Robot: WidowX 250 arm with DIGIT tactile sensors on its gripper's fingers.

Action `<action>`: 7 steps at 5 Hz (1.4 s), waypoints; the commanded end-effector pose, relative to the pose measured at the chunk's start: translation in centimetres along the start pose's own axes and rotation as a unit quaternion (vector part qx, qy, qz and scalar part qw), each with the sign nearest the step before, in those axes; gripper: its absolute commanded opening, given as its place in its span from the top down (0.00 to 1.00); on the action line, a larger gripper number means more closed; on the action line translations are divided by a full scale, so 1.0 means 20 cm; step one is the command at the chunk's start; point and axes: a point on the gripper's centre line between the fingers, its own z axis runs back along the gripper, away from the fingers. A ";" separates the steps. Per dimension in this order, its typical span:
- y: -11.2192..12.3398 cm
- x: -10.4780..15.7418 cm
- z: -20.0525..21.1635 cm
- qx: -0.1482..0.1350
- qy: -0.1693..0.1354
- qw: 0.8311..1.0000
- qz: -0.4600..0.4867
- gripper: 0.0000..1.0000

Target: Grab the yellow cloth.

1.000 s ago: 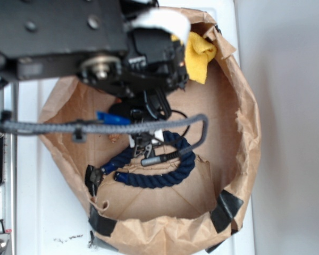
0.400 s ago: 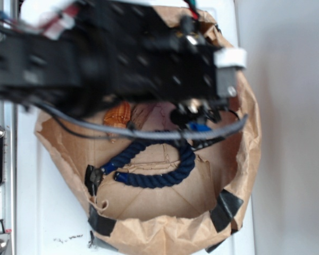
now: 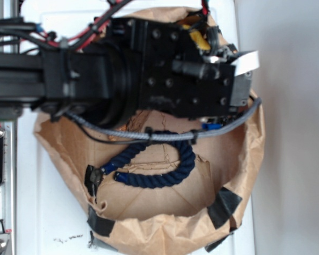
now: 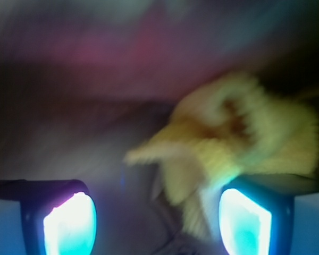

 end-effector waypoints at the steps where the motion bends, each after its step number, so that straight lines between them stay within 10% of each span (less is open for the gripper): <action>1: 0.11 0.10 0.05 -0.005 -0.038 0.999 0.013 0.00; 3: 0.14 0.17 -0.05 0.020 -0.031 0.999 0.028 0.00; 4: 0.12 0.17 -0.07 0.027 -0.038 0.999 0.028 1.00; 7: 0.11 0.13 -0.03 0.013 -0.049 0.999 0.014 1.00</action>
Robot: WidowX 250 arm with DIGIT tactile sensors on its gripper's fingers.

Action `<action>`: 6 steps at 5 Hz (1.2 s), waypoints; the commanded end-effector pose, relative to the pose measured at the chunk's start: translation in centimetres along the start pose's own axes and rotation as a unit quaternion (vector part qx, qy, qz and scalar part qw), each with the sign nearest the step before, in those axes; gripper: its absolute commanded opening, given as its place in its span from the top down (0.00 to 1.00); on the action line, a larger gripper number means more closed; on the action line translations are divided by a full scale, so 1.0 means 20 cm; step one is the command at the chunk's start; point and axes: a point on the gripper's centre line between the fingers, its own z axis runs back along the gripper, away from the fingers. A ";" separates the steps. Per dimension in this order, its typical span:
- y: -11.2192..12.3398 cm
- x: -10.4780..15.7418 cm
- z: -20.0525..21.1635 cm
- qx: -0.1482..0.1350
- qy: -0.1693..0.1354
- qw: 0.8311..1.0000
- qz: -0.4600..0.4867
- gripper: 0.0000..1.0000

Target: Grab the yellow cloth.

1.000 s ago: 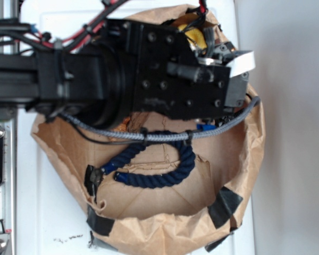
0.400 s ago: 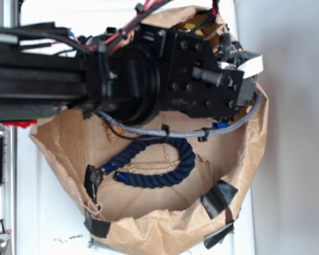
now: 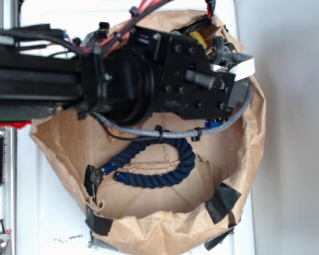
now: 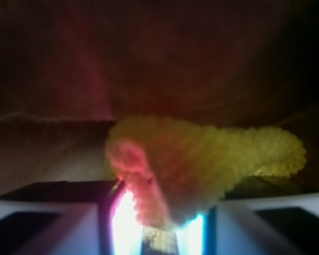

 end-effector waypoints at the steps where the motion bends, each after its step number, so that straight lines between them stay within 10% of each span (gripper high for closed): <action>1: 0.03 0.06 0.15 -0.031 -0.032 0.999 0.004 1.00; 3: 0.11 -0.08 0.52 -0.134 0.006 0.990 -0.049 1.00; 5: 0.18 -0.09 0.66 -0.172 0.035 0.982 -0.075 1.00; 6: 0.15 -0.06 0.59 -0.145 0.029 0.986 -0.071 0.38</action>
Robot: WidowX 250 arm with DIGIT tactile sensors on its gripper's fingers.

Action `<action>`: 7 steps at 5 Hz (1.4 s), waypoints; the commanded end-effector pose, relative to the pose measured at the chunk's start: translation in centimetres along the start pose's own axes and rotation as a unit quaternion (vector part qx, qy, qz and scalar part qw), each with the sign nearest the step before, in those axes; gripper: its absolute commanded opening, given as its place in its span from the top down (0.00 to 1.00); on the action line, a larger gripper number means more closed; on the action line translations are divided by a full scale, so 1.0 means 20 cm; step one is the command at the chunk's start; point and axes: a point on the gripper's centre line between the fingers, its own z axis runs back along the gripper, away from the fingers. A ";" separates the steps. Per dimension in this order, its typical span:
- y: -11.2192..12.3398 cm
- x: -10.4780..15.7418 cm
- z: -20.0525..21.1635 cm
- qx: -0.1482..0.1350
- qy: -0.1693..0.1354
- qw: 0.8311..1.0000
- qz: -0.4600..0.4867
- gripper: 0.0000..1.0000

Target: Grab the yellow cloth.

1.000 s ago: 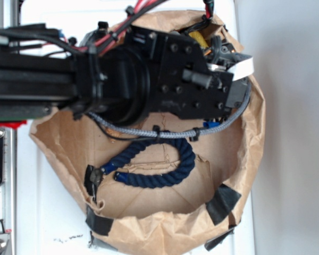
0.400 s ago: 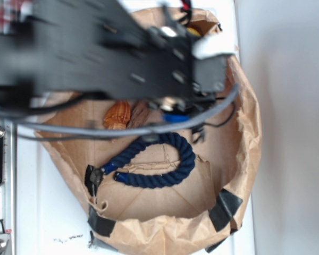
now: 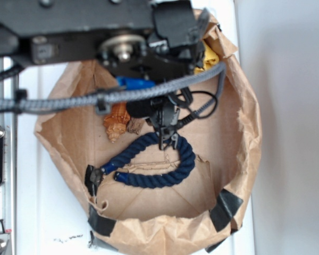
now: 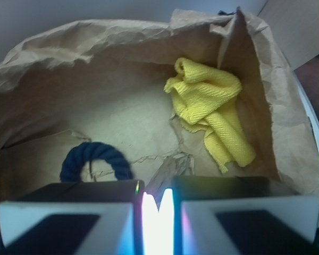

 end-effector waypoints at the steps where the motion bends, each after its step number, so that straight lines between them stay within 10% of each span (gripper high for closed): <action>1: 0.09 0.16 -0.11 0.052 -0.050 0.997 0.032 0.00; 7: 0.13 0.36 -0.56 0.176 -0.128 0.973 0.072 0.00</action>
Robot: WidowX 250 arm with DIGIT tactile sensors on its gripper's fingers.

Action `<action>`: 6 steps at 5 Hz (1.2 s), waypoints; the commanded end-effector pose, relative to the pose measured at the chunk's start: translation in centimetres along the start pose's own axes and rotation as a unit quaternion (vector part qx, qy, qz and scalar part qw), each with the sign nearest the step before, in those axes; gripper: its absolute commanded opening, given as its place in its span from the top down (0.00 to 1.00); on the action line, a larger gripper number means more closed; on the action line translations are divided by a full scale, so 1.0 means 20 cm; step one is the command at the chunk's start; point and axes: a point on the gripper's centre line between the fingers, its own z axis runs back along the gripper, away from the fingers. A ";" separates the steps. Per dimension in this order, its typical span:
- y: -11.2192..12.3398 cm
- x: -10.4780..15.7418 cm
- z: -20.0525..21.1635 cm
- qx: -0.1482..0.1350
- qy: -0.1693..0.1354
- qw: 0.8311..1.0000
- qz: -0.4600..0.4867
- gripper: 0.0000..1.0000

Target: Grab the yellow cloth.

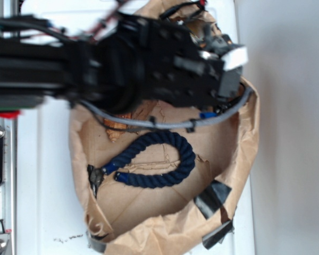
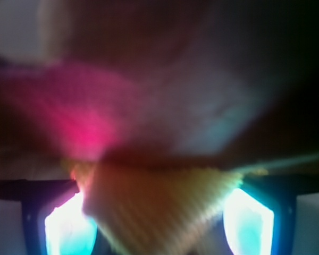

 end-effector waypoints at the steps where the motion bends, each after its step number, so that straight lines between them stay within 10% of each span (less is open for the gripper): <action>1: 0.01 0.08 0.05 0.004 -0.043 0.999 0.016 1.00; 4: 0.07 0.06 0.20 -0.050 -0.019 0.999 0.001 1.00; 6: 0.23 0.01 0.53 -0.164 0.041 0.985 -0.044 1.00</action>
